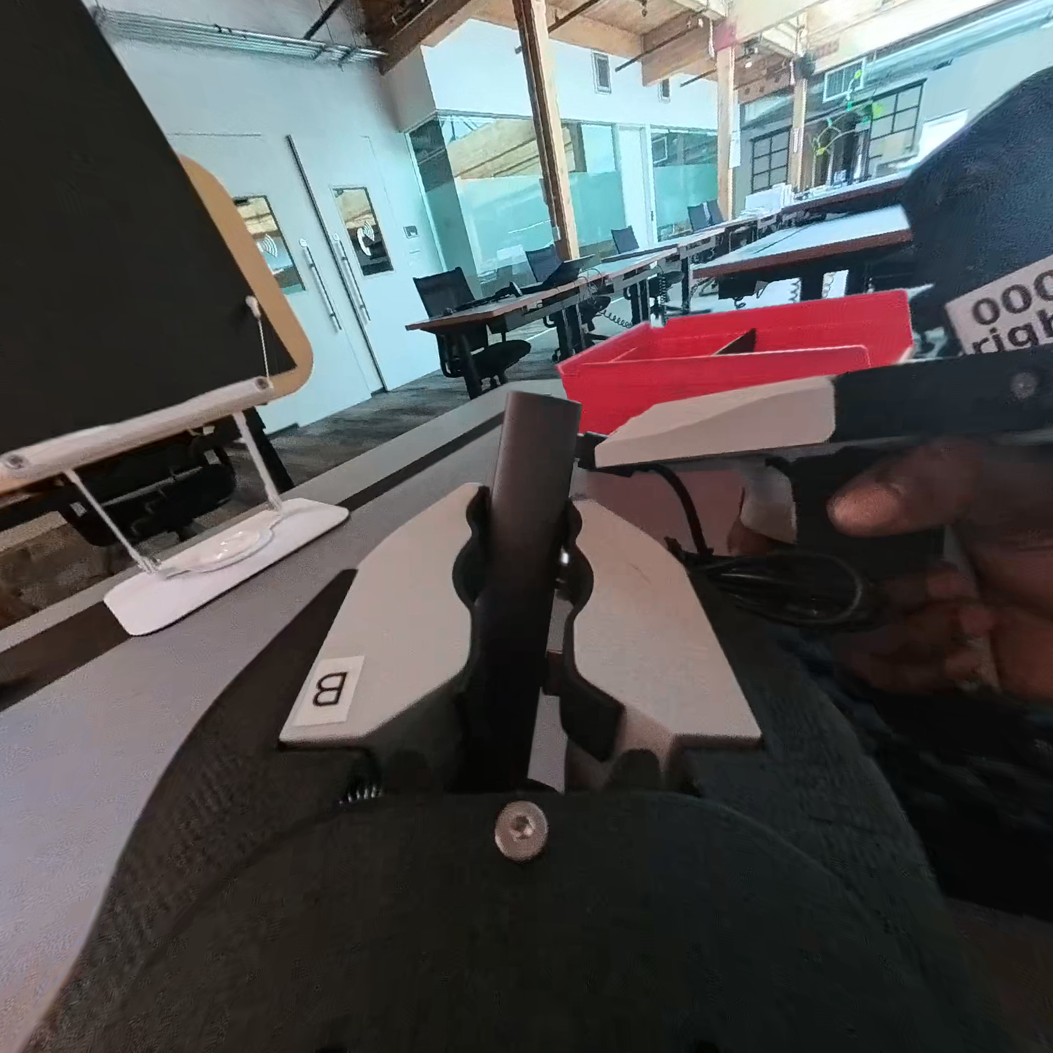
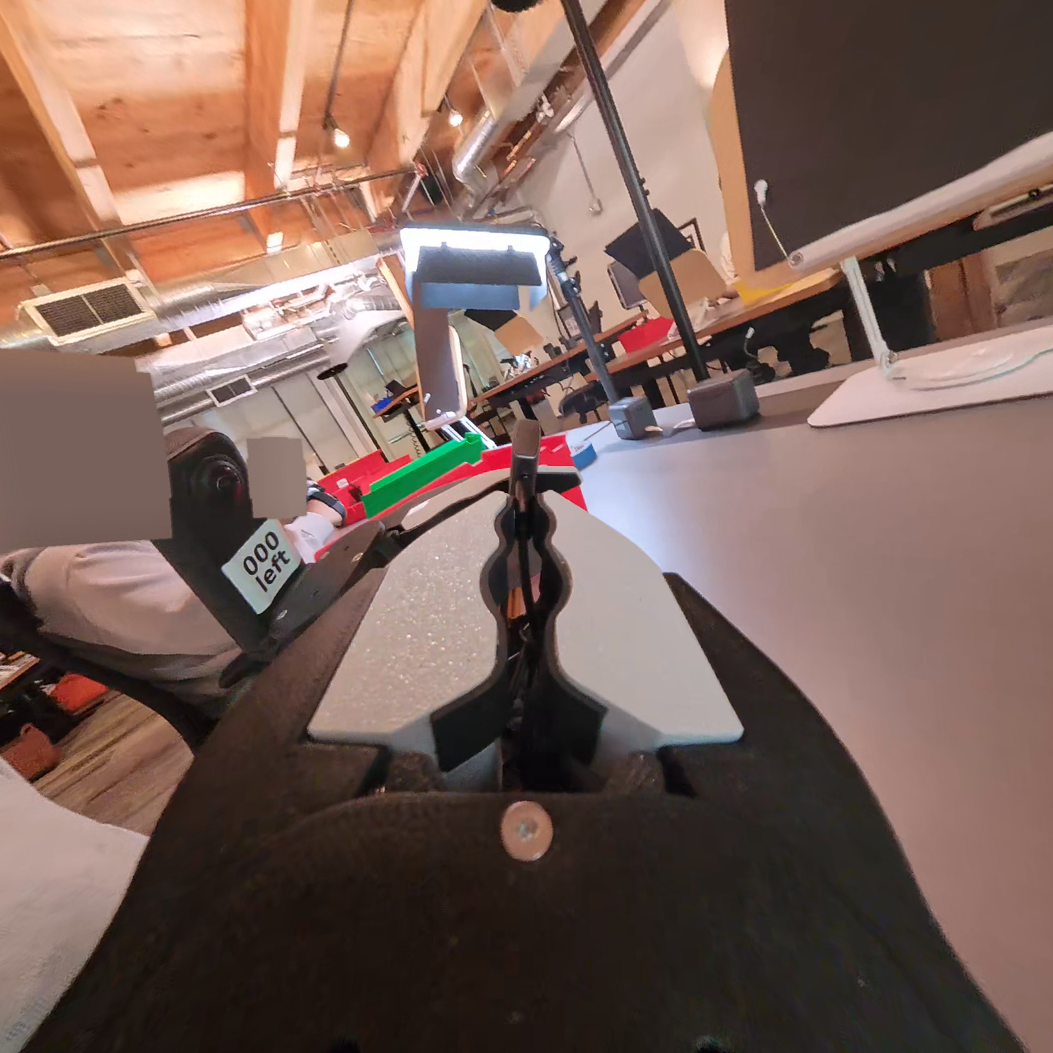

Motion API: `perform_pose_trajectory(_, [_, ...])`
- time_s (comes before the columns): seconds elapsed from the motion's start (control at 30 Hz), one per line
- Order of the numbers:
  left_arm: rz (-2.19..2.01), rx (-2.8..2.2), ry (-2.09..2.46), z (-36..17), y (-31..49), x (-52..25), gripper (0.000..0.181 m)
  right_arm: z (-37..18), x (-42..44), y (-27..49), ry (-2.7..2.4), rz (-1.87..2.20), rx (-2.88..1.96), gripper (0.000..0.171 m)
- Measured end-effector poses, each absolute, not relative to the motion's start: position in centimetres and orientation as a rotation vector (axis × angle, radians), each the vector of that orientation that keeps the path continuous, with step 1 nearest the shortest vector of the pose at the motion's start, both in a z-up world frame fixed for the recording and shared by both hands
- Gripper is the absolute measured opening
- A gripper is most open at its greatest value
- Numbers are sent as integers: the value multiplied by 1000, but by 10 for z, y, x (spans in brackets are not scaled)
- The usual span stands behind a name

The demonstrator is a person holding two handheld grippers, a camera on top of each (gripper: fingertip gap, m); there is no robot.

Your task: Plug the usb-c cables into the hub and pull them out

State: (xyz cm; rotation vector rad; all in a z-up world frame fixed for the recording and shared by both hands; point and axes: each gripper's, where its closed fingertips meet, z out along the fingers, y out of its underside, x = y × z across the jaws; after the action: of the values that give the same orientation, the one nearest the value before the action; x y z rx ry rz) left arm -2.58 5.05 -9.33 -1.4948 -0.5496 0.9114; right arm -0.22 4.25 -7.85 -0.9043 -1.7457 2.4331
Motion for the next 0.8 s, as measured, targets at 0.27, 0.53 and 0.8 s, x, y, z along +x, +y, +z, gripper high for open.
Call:
perform_pose_trajectory(0.27, [962,-1355,-737,-100,-22,-34,23,-62,-36,122,-1667,2258,-961,5])
perform_pose_trajectory(0.53, [897,-1307,-749,-98,-19,-32,24,-16,-25,132,-1529,2485,-772,5])
perform_pose_trajectory(0.8, [926,-1186,-737,-87,-26,-28,24,4,-35,237,-1444,2030,-789,5])
